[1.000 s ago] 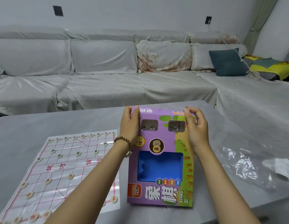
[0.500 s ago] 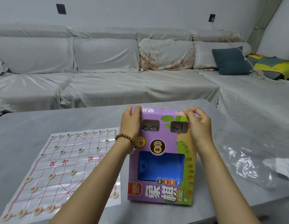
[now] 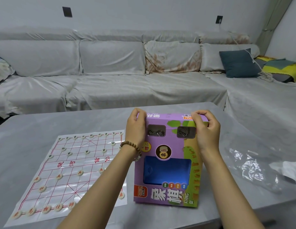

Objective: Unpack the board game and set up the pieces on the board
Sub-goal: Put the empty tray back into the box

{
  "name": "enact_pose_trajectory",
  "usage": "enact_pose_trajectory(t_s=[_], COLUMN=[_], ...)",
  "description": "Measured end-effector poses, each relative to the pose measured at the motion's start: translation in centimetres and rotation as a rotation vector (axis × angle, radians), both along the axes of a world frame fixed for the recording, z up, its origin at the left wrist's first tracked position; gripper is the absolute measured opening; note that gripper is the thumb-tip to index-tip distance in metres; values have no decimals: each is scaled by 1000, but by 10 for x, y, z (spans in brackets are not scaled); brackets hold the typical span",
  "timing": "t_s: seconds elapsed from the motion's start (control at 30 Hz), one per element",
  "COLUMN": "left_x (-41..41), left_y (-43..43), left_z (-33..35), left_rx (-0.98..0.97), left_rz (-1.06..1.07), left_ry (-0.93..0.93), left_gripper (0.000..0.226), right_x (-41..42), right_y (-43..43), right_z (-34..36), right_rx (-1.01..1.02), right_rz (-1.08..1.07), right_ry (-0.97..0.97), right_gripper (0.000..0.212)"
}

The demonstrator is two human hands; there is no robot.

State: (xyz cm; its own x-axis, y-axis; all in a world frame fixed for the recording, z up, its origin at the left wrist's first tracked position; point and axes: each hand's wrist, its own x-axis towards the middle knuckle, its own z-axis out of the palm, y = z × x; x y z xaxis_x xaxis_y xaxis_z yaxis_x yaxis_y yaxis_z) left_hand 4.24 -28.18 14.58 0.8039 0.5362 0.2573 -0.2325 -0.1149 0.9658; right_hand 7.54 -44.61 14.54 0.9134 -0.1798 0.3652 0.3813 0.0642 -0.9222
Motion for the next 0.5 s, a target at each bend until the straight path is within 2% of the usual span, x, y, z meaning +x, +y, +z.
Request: enact_pose_trajectory(t_s=[0.17,0.37,0.5], left_x=[-5,-5,-6], left_y=[0,-2,-1], left_z=[-1,-3,-2], left_rx=[84,144,87], left_rz=[21,79,63], left_ry=[0,10,59], left_gripper=[29,35,39], right_x=[1,-2,0], right_y=[2,0,-4], right_z=[-4,1,1], right_rx=[-105,-14,43], right_rz=[-78,-8,45], right_ry=[6,-12,35], right_gripper=[11,10,17])
